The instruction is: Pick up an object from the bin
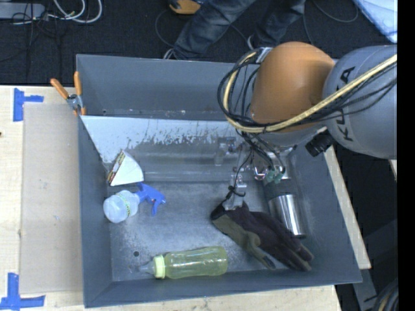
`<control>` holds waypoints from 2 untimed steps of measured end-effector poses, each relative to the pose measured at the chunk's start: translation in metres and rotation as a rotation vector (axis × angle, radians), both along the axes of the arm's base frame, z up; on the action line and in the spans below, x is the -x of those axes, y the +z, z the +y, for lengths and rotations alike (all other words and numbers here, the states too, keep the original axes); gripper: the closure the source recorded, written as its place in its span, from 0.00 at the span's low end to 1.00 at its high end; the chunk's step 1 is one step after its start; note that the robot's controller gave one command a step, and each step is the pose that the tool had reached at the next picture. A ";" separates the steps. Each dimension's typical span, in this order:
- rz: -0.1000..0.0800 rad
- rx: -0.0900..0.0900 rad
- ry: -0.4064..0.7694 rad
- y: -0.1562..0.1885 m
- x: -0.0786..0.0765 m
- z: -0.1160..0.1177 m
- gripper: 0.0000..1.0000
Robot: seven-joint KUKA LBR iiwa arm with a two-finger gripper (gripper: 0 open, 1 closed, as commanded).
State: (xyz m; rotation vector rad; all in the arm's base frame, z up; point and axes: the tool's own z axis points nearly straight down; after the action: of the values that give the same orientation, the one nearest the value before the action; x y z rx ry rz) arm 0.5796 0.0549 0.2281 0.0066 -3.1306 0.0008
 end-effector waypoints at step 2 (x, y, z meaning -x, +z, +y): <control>-0.008 -0.002 0.115 -0.048 0.006 -0.039 0.00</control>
Offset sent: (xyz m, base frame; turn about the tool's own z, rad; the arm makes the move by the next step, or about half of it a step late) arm -0.0210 -0.1205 -0.1581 -0.3437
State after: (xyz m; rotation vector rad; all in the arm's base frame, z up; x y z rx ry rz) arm 0.5741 0.0160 0.1798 0.1868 -3.1327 -0.0011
